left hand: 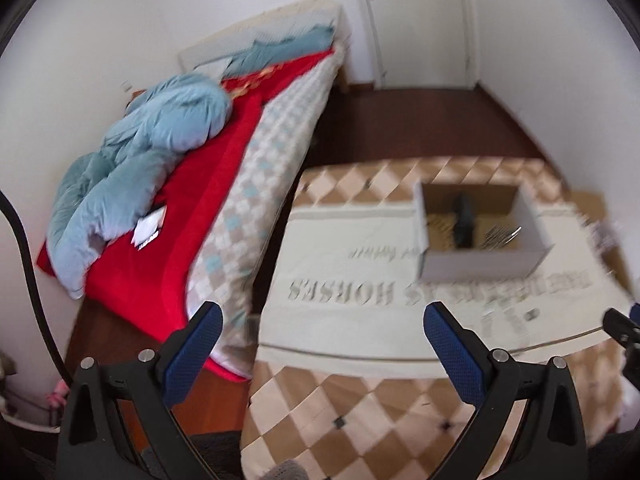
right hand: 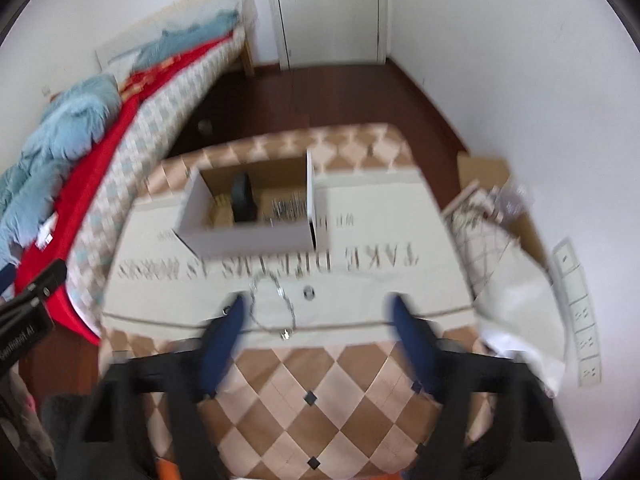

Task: Organize jewelry
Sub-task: 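Grasp a small black ring with the right tool, then grasp the other small black ring with the left tool, then carry both black rings into the white box while both tools open, then lift both open tools out of the box and back over the table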

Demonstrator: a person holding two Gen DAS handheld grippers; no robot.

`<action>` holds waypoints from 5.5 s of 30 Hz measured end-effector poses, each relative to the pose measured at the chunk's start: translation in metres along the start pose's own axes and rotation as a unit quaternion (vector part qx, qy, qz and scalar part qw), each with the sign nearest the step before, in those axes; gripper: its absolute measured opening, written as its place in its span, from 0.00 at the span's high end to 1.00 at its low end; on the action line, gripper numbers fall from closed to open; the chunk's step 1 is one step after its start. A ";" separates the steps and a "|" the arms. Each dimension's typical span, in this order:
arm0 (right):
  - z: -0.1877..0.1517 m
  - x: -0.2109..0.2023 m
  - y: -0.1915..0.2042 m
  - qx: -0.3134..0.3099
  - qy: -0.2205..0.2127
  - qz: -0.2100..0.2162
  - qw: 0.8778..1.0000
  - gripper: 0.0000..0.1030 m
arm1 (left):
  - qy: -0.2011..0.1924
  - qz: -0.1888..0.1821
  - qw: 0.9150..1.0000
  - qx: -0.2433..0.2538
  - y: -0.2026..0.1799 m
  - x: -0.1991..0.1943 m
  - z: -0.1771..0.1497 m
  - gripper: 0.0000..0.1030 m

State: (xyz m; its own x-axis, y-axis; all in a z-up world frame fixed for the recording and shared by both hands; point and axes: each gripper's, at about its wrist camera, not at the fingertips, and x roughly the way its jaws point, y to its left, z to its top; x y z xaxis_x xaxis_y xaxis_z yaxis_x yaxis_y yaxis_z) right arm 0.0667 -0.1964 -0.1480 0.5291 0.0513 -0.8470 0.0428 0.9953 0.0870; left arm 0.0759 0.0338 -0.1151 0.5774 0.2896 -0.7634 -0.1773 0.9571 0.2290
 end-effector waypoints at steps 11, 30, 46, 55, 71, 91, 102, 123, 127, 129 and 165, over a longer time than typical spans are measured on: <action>-0.004 0.120 -0.016 0.012 0.045 0.014 0.999 0.43 | 0.092 0.003 0.996 0.014 -0.025 0.090 -0.022 0.00; -0.006 0.136 -0.011 -0.026 0.035 -0.018 0.999 0.87 | 0.150 -0.116 0.982 0.029 -0.083 0.115 -0.031 0.01; -0.026 0.115 -0.056 0.030 0.028 -0.033 0.999 0.87 | 0.148 -0.162 0.973 0.073 -0.137 0.122 -0.042 0.39; -0.028 0.116 -0.057 0.039 0.027 -0.032 0.998 0.87 | 0.122 -0.170 0.973 0.094 -0.150 0.109 -0.042 0.87; -0.016 0.092 -0.053 0.046 -0.003 -0.013 0.999 0.87 | 0.121 -0.179 0.974 0.072 -0.125 0.096 -0.048 0.90; 0.081 0.059 0.005 0.010 -0.026 0.114 0.993 0.87 | 0.057 -0.225 0.973 0.015 -0.065 0.070 0.093 0.90; 0.162 0.156 0.022 0.004 0.099 0.146 0.984 0.87 | 0.145 -0.239 0.959 0.040 -0.099 0.153 0.153 0.90; 0.149 0.129 0.015 -0.055 0.056 -0.025 0.997 0.00 | 0.096 -0.130 0.987 0.018 -0.055 0.137 0.141 0.01; 0.125 0.126 0.025 -0.078 0.069 -0.045 0.994 0.00 | 0.080 -0.114 0.990 0.021 -0.049 0.120 0.121 0.01; 0.114 0.120 0.027 -0.077 0.067 -0.047 0.994 0.00 | 0.080 -0.116 0.990 0.021 -0.047 0.113 0.113 0.01; 0.060 -0.063 0.042 -0.048 -0.072 -0.011 0.996 0.00 | -0.040 -0.103 0.994 -0.020 0.010 -0.048 0.055 0.01</action>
State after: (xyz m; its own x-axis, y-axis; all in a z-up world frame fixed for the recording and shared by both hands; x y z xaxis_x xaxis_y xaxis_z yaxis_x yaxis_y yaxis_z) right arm 0.0864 -0.1630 -0.0596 0.6458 0.0231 -0.7632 -0.0216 0.9997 0.0120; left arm 0.0900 0.0297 -0.0428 0.6653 0.0890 -0.7413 -0.0802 0.9956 0.0476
